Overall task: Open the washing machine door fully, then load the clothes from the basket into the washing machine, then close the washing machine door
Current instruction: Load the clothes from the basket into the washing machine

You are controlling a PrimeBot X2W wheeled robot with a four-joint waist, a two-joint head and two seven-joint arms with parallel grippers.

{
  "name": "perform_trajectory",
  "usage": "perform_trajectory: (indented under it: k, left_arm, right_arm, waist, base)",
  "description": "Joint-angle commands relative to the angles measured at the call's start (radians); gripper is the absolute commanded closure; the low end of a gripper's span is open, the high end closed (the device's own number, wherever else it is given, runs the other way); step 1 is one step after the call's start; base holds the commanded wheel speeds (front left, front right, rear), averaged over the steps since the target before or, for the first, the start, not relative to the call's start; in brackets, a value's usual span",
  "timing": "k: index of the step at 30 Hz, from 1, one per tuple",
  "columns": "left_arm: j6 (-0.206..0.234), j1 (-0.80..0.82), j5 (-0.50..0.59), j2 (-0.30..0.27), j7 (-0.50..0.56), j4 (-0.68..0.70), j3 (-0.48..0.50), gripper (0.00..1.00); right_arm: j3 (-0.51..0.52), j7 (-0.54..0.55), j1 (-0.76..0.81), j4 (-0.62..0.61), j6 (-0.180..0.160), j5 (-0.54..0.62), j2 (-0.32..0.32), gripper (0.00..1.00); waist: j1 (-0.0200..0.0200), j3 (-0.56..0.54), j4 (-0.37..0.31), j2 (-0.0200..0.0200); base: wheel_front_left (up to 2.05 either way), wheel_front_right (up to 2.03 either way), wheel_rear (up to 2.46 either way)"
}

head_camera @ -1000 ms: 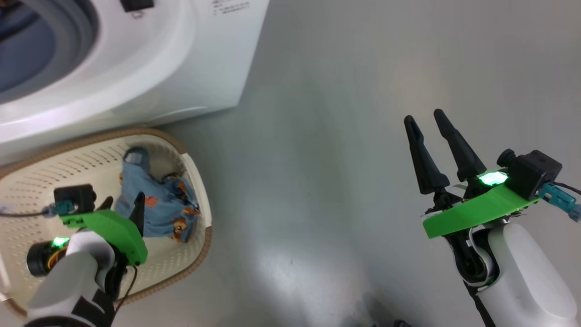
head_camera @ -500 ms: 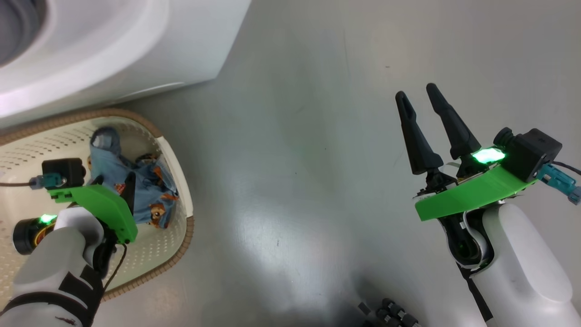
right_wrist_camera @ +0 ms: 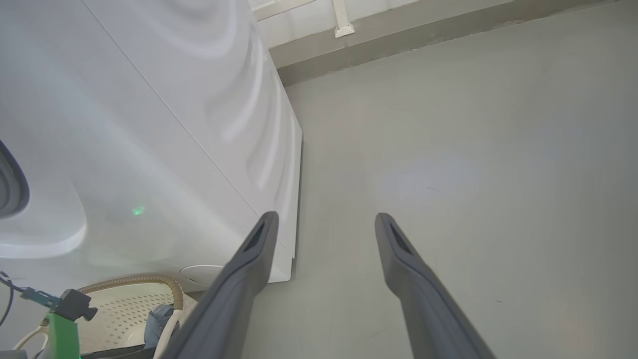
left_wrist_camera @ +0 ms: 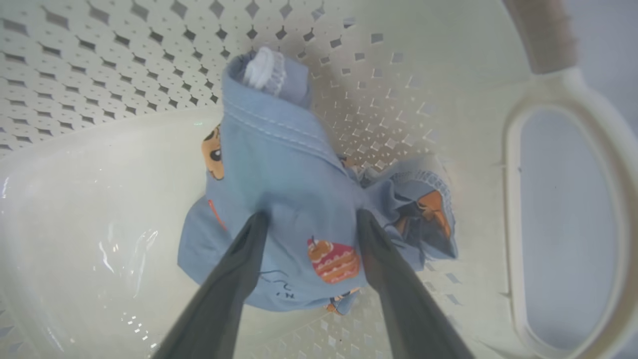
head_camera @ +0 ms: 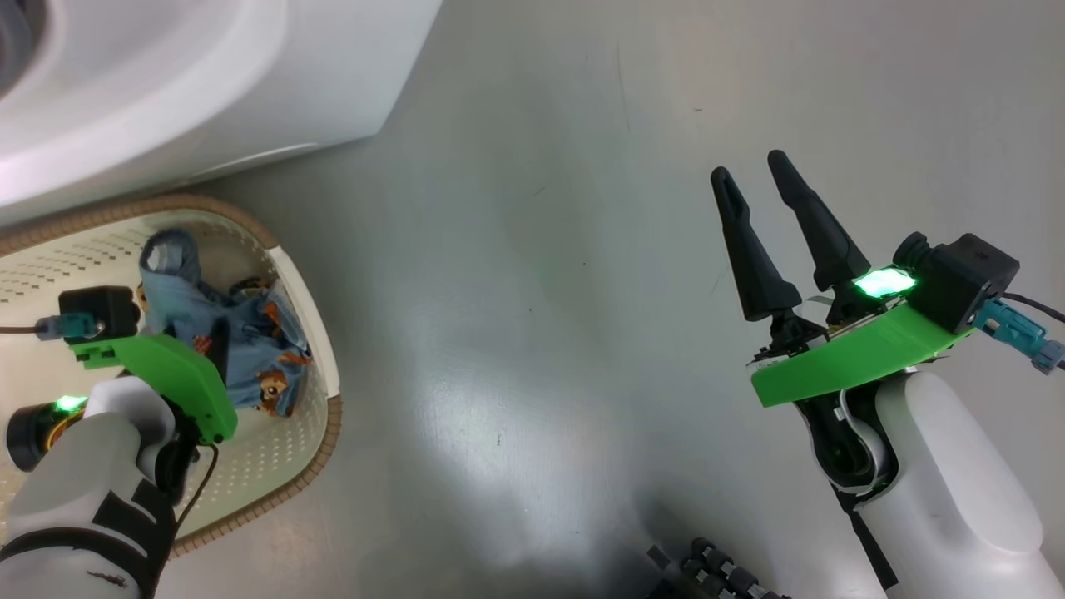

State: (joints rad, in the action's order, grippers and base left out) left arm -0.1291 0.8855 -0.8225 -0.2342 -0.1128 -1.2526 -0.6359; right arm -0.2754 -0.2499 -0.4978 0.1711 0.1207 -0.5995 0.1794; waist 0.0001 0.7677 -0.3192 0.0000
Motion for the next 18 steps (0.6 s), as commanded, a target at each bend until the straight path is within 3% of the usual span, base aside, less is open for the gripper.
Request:
perform_trajectory:
  k: [1, 3, 4, 18]
  left_arm:
    - [-0.002, -0.002, -0.011, -0.026, 0.004, 0.000, 0.011, 0.58]
    - [-0.002, 0.000, -0.021, -0.024, 0.007, -0.001, 0.006, 0.95]
    - [-0.002, 0.000, -0.025, -0.023, 0.007, -0.001, 0.003, 1.00]
    - [-0.002, -0.031, -0.109, -0.010, -0.050, 0.022, -0.022, 1.00]
  right_arm:
    - [-0.016, -0.012, 0.025, -0.026, 0.010, 0.013, 0.009, 0.00]
    - [-0.015, -0.012, 0.027, -0.028, 0.010, 0.014, 0.013, 0.00]
    - [-0.014, -0.012, 0.027, -0.030, 0.010, 0.015, 0.015, 0.00]
    - [-0.001, -0.012, 0.036, -0.025, 0.010, 0.021, 0.030, 0.00]
  waist:
    - [-0.0001, 0.000, 0.000, 0.0000]
    - [-0.0001, -0.001, 0.001, 0.0000]
    - [-0.0001, -0.002, 0.001, 0.0000]
    - [-0.0001, -0.057, 0.041, 0.0000]
  base:
    - [0.00, 0.00, 0.00]
    - [0.00, 0.00, 0.00]
    - [0.00, 0.00, 0.00]
    - [0.00, 0.00, 0.00]
